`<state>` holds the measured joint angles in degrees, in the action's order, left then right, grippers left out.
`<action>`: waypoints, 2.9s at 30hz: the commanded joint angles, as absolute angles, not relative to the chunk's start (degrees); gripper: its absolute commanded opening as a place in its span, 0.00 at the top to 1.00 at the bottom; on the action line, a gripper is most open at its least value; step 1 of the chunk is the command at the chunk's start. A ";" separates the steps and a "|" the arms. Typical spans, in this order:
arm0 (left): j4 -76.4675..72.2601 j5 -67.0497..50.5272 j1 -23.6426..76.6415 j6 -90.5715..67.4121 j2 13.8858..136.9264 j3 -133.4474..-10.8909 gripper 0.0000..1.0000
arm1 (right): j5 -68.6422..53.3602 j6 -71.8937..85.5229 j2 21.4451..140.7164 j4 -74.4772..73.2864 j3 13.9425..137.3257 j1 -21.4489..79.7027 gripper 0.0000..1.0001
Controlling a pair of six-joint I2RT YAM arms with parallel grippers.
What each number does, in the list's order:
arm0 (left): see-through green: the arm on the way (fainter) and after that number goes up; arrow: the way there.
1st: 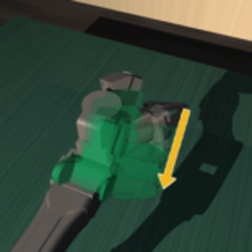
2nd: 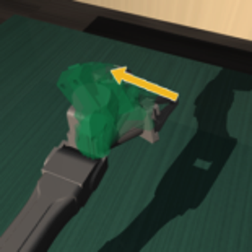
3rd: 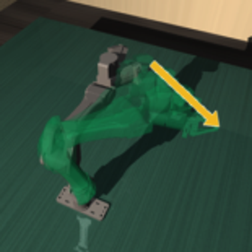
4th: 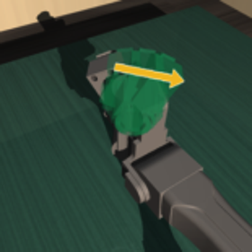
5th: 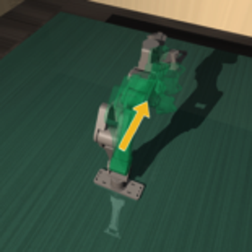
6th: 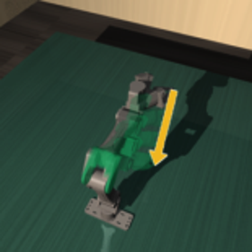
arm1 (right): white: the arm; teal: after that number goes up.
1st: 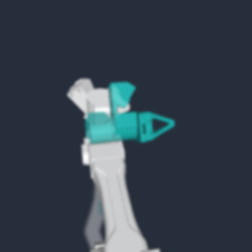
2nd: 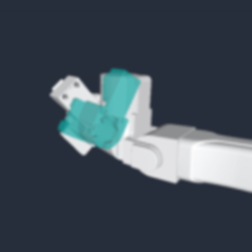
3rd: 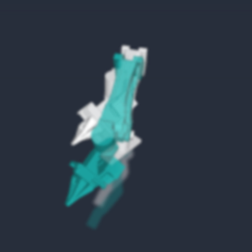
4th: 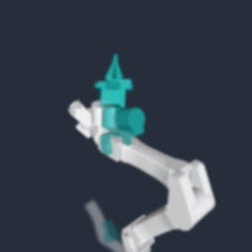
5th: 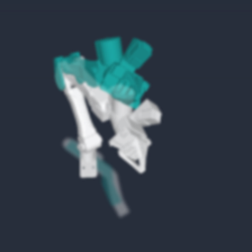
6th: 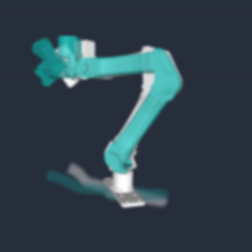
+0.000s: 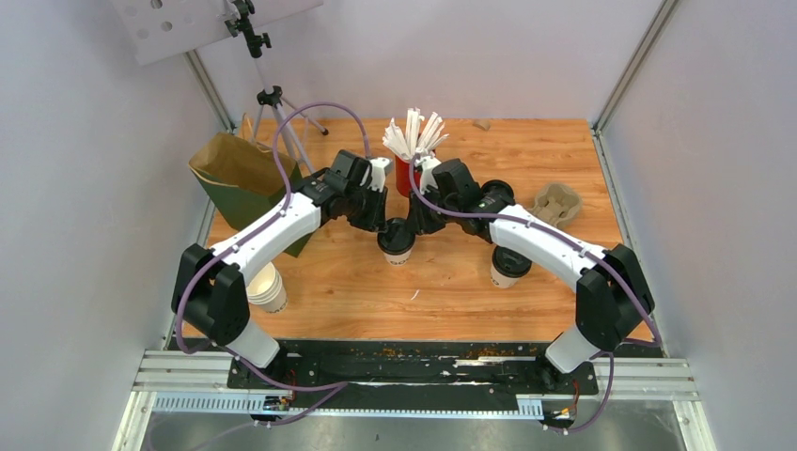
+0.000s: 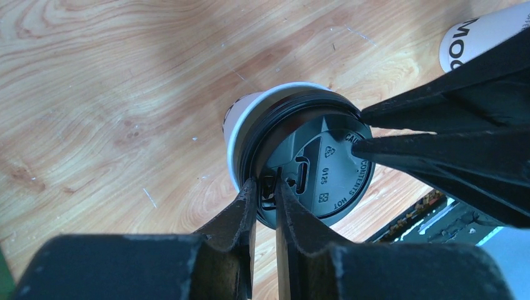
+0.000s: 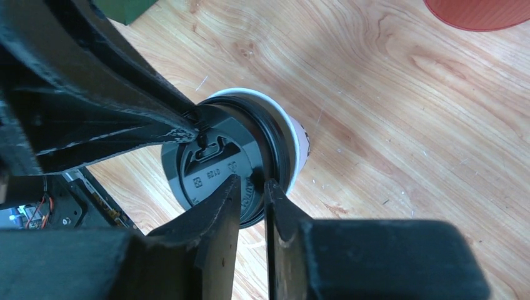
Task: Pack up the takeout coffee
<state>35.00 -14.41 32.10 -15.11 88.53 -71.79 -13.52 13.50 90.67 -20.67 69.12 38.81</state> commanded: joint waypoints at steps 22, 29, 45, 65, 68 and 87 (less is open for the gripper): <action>34.54 -13.36 31.90 -15.04 91.40 -75.12 0.62 | -12.57 13.57 91.44 -20.72 69.71 38.20 0.49; 32.62 -14.64 31.90 -15.49 90.36 -74.39 0.59 | -11.56 12.79 91.68 -20.70 68.71 37.69 0.49; 32.05 -15.56 31.90 -14.88 90.88 -73.30 0.60 | -15.83 14.78 92.54 -17.87 65.54 36.94 0.57; 28.71 -20.93 29.25 -9.26 90.51 -70.89 0.45 | -16.17 14.76 92.89 -17.29 64.24 35.80 0.69; 28.32 -26.14 27.54 -7.82 91.35 -70.51 0.40 | -16.41 14.61 93.03 -17.31 64.17 35.63 0.69; 19.14 -40.78 25.59 -5.38 93.25 -64.58 0.50 | -18.23 13.77 91.70 -17.01 63.06 35.13 0.70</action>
<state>23.94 -37.15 25.45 -5.04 93.67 -66.24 -18.06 15.07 91.85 -15.75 64.49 35.48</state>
